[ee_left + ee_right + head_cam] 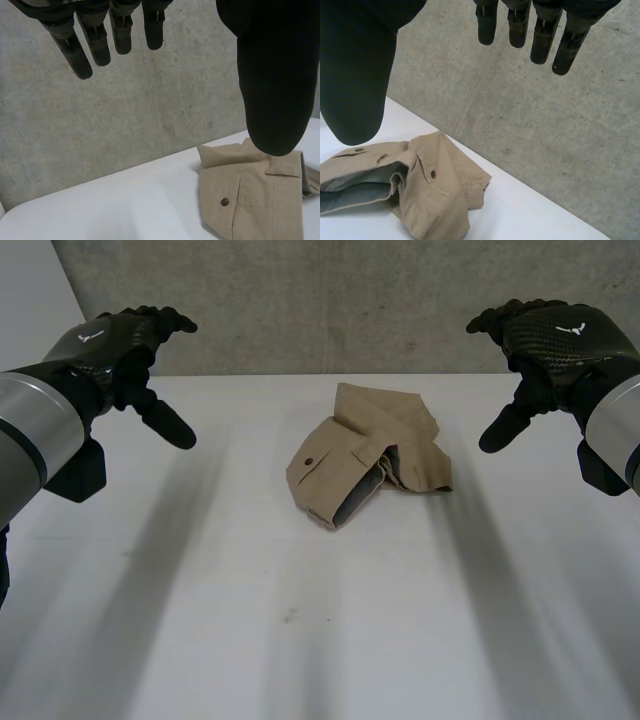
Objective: Fold the shorts.
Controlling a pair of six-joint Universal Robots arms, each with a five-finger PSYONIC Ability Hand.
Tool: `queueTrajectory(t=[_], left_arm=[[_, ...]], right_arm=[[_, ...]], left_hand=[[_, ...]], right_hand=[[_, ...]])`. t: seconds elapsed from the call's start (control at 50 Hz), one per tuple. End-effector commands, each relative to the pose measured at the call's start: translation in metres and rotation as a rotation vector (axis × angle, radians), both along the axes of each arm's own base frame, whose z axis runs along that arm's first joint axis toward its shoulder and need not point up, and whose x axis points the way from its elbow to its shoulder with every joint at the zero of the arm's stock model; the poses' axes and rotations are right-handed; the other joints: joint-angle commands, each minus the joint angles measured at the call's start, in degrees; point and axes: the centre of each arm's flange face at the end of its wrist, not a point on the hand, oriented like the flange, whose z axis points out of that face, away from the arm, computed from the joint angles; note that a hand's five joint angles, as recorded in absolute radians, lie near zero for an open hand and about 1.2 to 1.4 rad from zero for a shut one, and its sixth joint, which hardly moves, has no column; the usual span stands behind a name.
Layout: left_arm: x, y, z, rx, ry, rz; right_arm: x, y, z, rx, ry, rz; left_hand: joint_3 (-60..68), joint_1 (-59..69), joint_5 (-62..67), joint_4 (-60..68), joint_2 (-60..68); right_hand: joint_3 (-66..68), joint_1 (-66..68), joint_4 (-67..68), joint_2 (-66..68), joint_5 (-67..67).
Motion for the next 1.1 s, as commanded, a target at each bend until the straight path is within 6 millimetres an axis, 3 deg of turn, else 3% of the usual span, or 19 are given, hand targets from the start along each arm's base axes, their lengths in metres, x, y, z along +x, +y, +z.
queueTrajectory(t=[0.02, 0.22, 0.3, 0.5, 0.7, 0.92, 0.96, 1.02, 1.08, 1.1], left_arm=[[-0.003, -0.007, -0.010, 0.023, -0.013, 0.000], [-0.008, -0.016, -0.029, 0.058, -0.017, -0.002], [-0.022, -0.019, -0.045, 0.049, -0.015, -0.035], [-0.098, -0.021, -0.116, 0.043, -0.036, -0.198], [-0.142, -0.038, -0.189, 0.093, -0.100, -0.263], [-0.159, -0.060, -0.212, -0.059, -0.188, -0.249], [-0.161, -0.062, -0.211, -0.087, -0.191, -0.246], [-0.161, -0.066, -0.204, -0.117, -0.180, -0.227], [-0.160, -0.068, -0.195, -0.140, -0.170, -0.189], [-0.158, -0.069, -0.181, -0.163, -0.157, -0.157]], right_arm=[[0.001, 0.000, -0.001, -0.003, 0.001, 0.001], [0.005, -0.012, -0.018, -0.019, 0.069, 0.011], [0.008, -0.015, -0.026, -0.026, 0.146, 0.018], [0.014, -0.013, -0.035, -0.023, 0.193, 0.036], [0.012, -0.015, -0.036, -0.021, 0.195, 0.029], [0.012, -0.015, -0.035, -0.022, 0.194, 0.027], [0.011, -0.015, -0.035, -0.022, 0.195, 0.026], [0.012, -0.015, -0.036, -0.020, 0.196, 0.026], [0.011, -0.016, -0.037, -0.018, 0.198, 0.023], [0.011, -0.016, -0.037, -0.018, 0.196, 0.023]], left_hand=[[-2.37, -1.80, -2.94, -1.99, -1.83], [-1.53, -0.96, -2.10, -1.15, -0.99], [-1.19, -0.62, -1.76, -0.81, -0.66], [0.66, 1.23, 0.09, 1.04, 1.19], [1.33, 1.90, 0.76, 1.71, 1.86], [13.93, 14.50, 13.35, 14.30, 14.46], [29.35, 29.92, 28.78, 29.73, 29.88], [67.27, 67.84, 66.70, 67.65, 67.80], [67.42, 67.99, 66.85, 67.80, 67.95], [67.42, 67.99, 66.85, 67.80, 67.95]], right_hand=[[-1.52, 1.39, -3.41, -2.13, -3.77], [-1.52, 1.39, -3.41, -2.13, -3.77], [-1.52, 1.39, -3.41, -2.13, -3.77], [-1.52, 1.39, -3.41, -2.13, -3.77], [-1.52, 1.39, -3.41, -2.13, -3.77], [-1.52, 1.39, -3.41, -2.13, -3.77], [-1.52, 1.39, -3.41, -2.13, -3.77], [-1.52, 1.39, -3.41, -2.13, -3.77], [-1.52, 1.39, -3.41, -2.13, -3.77], [-1.52, 1.39, -3.41, -2.13, -3.77]])
